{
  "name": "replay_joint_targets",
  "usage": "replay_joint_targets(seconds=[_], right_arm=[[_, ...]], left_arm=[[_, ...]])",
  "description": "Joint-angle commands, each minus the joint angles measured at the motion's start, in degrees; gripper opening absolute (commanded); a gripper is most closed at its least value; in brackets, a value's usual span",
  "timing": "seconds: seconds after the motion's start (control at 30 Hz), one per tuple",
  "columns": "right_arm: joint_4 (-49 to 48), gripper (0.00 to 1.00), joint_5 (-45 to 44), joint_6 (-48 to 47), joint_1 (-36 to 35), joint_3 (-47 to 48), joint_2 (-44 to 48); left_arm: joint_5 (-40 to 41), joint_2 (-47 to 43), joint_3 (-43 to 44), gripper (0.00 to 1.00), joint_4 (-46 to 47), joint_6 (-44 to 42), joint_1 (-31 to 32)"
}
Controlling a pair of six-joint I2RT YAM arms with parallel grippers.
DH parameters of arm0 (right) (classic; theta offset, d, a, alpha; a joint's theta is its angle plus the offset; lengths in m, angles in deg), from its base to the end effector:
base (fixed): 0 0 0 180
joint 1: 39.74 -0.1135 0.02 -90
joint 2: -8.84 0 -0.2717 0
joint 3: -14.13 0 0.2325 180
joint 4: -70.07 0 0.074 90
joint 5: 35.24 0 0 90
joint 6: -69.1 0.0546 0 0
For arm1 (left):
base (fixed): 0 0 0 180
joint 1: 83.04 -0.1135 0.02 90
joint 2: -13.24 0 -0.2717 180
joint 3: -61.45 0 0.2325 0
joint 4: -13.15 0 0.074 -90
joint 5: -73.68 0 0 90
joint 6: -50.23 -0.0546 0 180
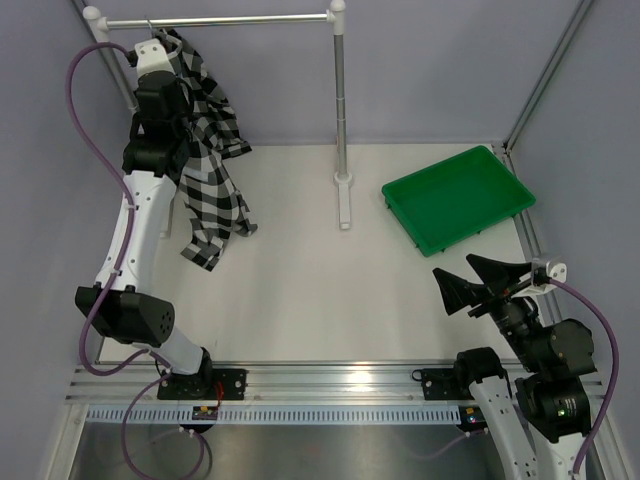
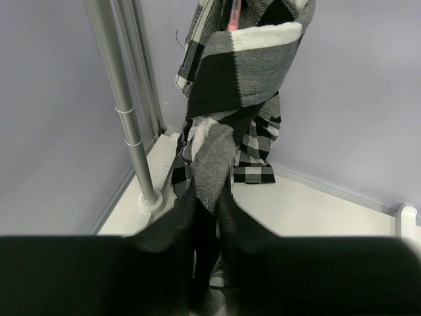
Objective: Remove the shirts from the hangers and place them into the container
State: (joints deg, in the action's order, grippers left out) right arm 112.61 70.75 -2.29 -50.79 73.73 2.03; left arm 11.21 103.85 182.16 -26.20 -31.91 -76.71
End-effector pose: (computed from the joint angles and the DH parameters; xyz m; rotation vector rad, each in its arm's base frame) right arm 0.0121 0.0177 0.3534 -0.1434 1.4203 0.6225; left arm 0.3455 -0.0129 0.4821 -0.3731 1.6784 0.2324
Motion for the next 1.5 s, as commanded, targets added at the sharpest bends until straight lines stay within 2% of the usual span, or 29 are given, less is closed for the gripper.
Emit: replay_joint_targets(seconds=[0.0,0.1,0.13,0.47,0.77,0.97,1.23,1.47], right_arm=[[-2.4,0.99,-0.4,-0.9,-0.8,-0.4,0.7],[-2.4,1.00,-0.4,-0.9,-0.8,-0.5,0.7],[-2.4,0.99,-0.3,-0.9,-0.9,-0.5,0.7],[-1.8,0.99,-0.5,-1.1,-1.2,-0.3,1.1],[-0.2,0.99,-0.3,-1.9,-1.3,1.2,0.3],[0.4,0.99,0.8,-2.3,-1.3,1.8,0.0],[1.2,0.99,1.4,-2.5,-1.3,1.8,0.2],[1.8,1.00,1.2,-3.0,-1.4,1.9,0.6]], left_arm=[[1.7,-0.3,3.3,0.14,2.9,-1.3,-0.4],[1.7,-1.2,3.3,0.01,3.6,-1.7,-0.4],[1.2,-1.6,3.1,0.00,4.1,-1.6,-0.4],[-3.3,-8.7,-3.2,0.00,14.9,-5.5,-0.4],[-7.2,-12.5,-3.7,0.00,16.7,-5.8,-0.4],[-9.5,-16.2,-8.1,0.00,20.1,-6.4,-0.3],[-10.8,-15.9,-6.7,0.00,24.1,-9.7,-0.3],[-12.6,-17.2,-5.3,0.00,23.0,-7.3,-0.3]])
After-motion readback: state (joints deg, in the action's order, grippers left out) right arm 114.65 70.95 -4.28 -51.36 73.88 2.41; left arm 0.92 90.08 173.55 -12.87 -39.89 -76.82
